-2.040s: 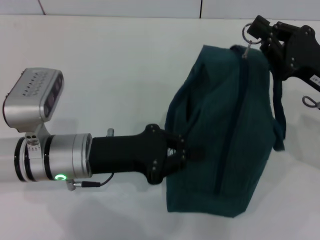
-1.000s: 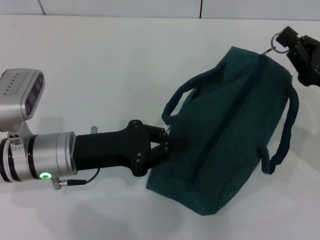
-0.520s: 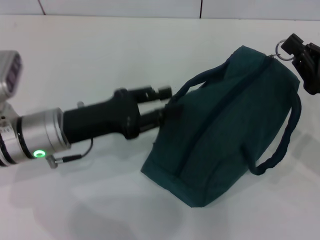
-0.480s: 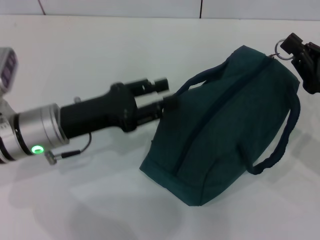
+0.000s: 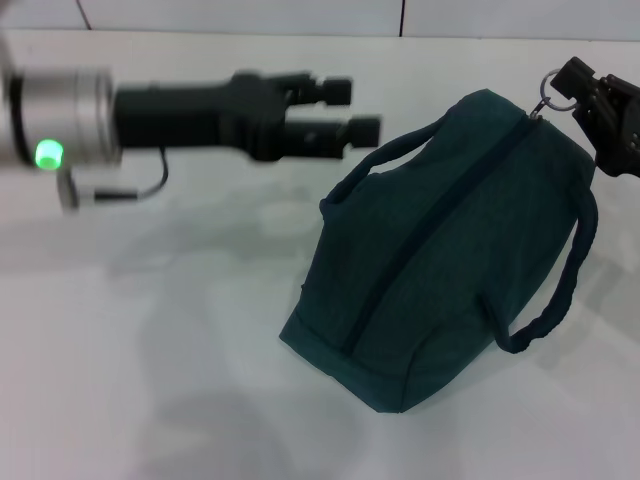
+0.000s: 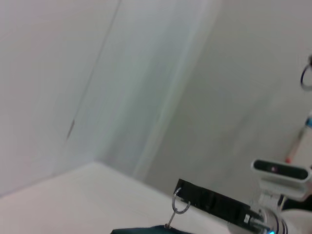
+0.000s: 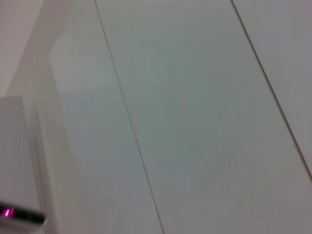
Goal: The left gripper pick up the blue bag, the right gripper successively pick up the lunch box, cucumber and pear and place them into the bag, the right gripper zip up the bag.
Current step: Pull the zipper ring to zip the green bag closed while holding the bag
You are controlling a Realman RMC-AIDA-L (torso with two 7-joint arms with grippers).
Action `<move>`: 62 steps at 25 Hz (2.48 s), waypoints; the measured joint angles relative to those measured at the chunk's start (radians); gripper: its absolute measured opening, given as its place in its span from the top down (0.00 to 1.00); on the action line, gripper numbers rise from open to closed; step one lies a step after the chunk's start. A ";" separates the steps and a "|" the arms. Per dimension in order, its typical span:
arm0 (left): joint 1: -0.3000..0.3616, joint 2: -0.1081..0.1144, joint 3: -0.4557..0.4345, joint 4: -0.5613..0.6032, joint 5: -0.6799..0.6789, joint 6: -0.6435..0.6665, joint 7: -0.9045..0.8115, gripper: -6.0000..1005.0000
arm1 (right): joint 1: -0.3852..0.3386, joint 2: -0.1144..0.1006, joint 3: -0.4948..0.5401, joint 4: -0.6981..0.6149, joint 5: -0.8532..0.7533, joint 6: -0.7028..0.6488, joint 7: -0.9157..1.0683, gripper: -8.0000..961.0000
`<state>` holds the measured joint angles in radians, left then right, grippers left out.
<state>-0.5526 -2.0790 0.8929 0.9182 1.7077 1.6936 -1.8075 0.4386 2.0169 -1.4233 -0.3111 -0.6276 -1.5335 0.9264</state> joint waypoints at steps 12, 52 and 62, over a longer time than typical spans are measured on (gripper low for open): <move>-0.092 -0.005 0.421 0.770 0.370 -0.128 -0.835 0.16 | 0.008 -0.001 0.003 0.000 0.006 0.043 0.000 0.97; -0.133 -0.013 0.868 0.855 0.781 -0.181 -1.058 0.47 | 0.010 0.004 0.004 0.000 0.006 0.048 0.008 0.97; -0.120 -0.013 0.860 0.874 0.779 -0.205 -1.035 0.89 | 0.006 0.005 0.005 0.000 0.006 0.051 0.009 0.97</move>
<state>-0.6727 -2.0922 1.7525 1.7925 2.4865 1.4888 -2.8428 0.4442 2.0218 -1.4188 -0.3113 -0.6212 -1.4821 0.9357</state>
